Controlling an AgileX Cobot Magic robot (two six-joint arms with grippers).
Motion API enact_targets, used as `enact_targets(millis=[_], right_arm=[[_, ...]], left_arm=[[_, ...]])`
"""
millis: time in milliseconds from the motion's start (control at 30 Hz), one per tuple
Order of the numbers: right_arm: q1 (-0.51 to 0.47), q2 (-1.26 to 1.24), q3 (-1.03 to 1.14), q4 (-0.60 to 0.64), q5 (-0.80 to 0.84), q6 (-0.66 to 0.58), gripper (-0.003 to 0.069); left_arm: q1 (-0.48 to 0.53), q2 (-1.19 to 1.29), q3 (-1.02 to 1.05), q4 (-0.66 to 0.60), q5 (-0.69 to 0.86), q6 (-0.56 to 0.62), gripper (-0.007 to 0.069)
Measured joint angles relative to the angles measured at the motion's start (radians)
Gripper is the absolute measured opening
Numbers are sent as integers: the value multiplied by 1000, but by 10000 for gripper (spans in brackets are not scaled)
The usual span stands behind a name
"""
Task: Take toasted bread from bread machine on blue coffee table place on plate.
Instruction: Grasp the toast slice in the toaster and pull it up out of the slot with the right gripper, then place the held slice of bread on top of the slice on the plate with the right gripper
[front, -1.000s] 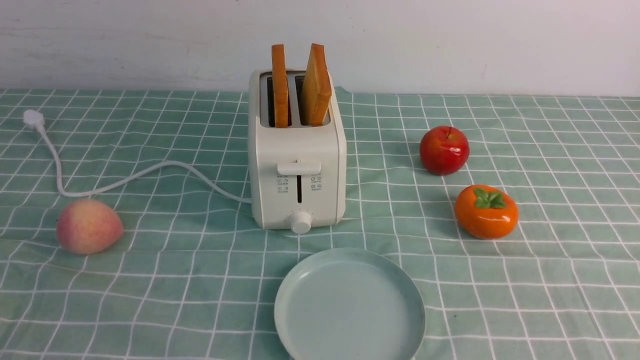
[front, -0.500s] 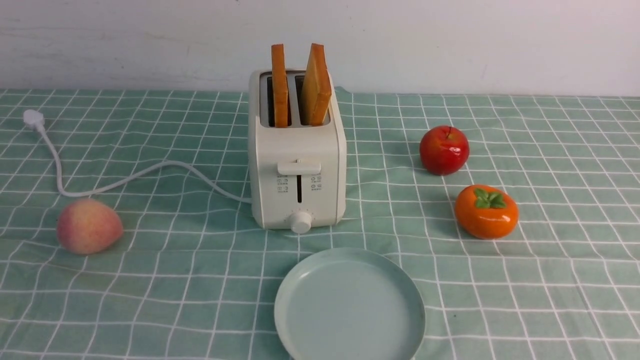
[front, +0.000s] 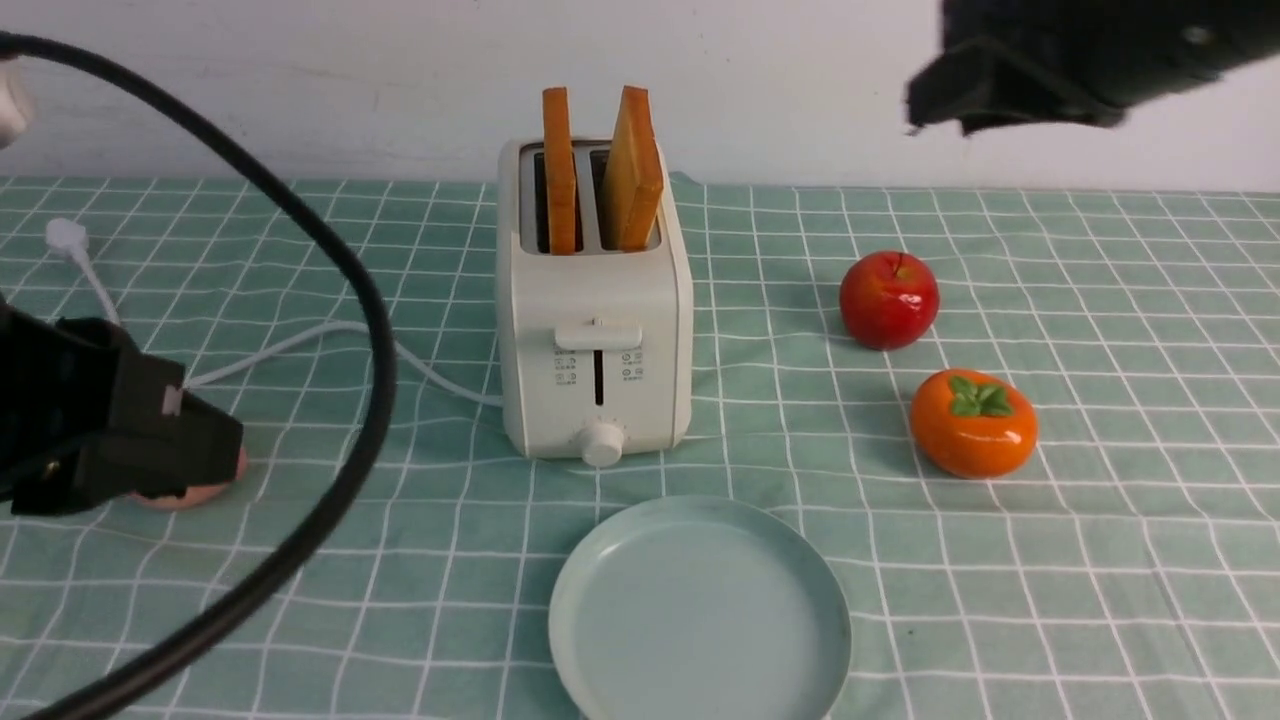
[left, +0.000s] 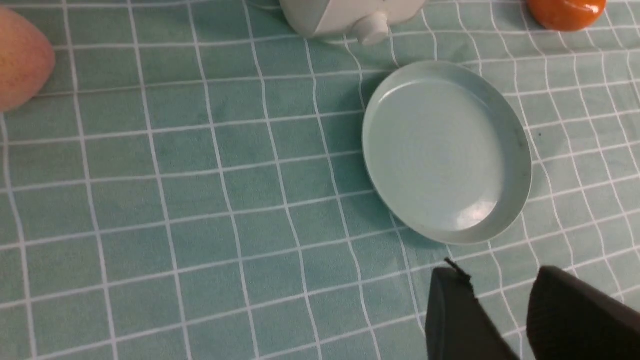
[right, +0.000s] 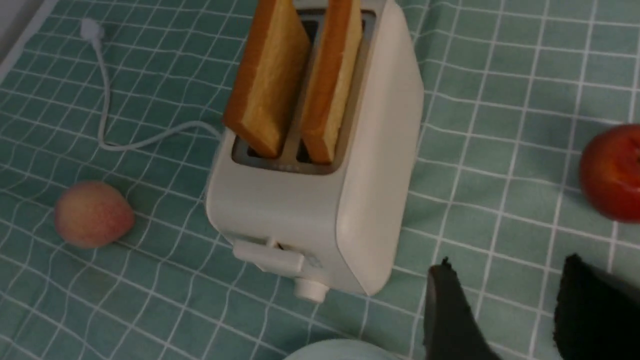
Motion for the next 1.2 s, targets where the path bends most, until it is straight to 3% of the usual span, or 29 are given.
enact_targets(millis=[267,633,700,767,800,833,900,1133,1200], right_arm=[[132,352,-336,-91,-64,131,407],[146,533,-404,-121,-152,134,400],[146,534,-405,-120,-158,134,365],[146,532,-407,-118,-156,134,267],[146,531,-407,-118,-154,134,255],[146,517,-407,-118,-138,134,142],[146,486,-409,-119,-113,134,73],[118,239,-443,-207,-5,107,85],[92,101,-453,-305,91,96,85]], left_arm=[[0,0,0,0,15,0,232],[0,0,0,0,15,1,237],[0,0,0,0,15,1,237],[0,0,0,0,15,1,237],[0,0,0,0,15,1,237],[0,0,0,0,15,1,237],[0,0,0,-3,15,1,237],[0,0,0,-28,16,1,237],[0,0,0,-29,18,1,237]])
